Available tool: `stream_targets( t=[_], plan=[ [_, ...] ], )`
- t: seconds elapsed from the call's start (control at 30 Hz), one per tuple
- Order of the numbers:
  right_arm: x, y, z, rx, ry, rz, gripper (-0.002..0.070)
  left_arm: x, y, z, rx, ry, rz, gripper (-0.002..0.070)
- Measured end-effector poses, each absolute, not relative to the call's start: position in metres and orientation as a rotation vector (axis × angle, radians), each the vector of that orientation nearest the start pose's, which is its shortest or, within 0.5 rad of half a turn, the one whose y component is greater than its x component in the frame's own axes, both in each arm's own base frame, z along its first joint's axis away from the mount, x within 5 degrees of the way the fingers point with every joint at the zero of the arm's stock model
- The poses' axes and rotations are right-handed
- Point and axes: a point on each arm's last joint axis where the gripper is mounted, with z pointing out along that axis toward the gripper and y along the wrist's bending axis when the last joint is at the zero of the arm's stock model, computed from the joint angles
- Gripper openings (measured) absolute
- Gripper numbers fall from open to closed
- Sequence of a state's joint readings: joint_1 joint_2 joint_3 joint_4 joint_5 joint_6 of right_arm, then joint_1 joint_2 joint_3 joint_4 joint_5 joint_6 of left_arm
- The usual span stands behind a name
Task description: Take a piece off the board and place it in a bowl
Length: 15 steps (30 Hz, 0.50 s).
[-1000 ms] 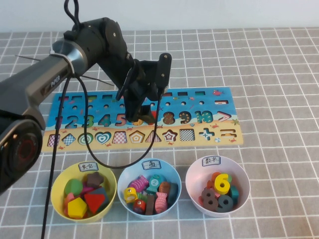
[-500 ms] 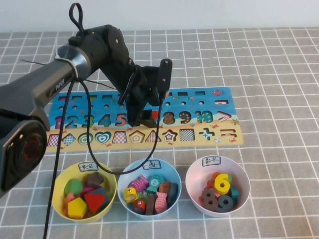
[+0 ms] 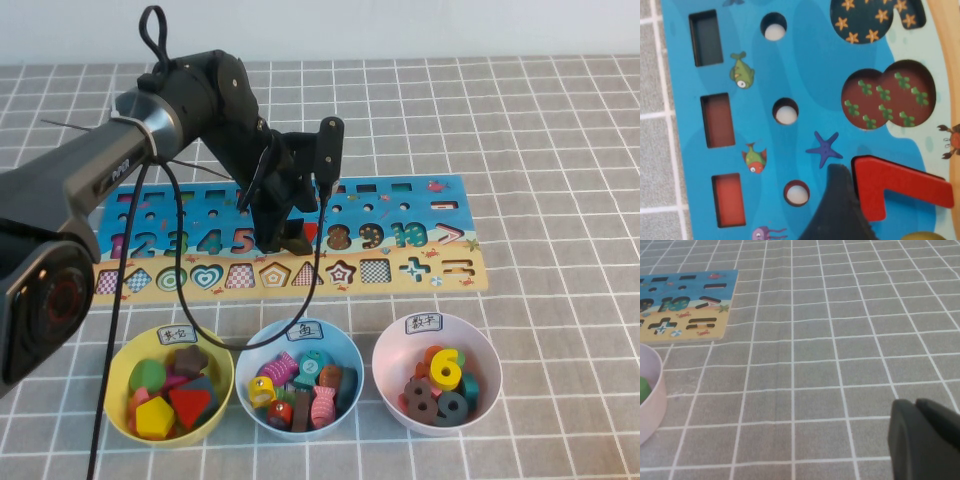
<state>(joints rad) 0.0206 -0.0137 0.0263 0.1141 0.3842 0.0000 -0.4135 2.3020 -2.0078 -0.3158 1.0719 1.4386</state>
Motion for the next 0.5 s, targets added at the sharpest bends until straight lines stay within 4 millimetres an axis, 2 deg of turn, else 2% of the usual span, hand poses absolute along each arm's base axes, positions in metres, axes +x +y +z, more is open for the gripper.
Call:
stream_targets(
  t=[0.5],
  plan=[
    [0.0520,0.0050,0.1708,0.052,1.879,0.129,-0.0017,0.4444,-0.2223,0.1850,-2.675,-2.286,0.227,0.0464]
  ],
)
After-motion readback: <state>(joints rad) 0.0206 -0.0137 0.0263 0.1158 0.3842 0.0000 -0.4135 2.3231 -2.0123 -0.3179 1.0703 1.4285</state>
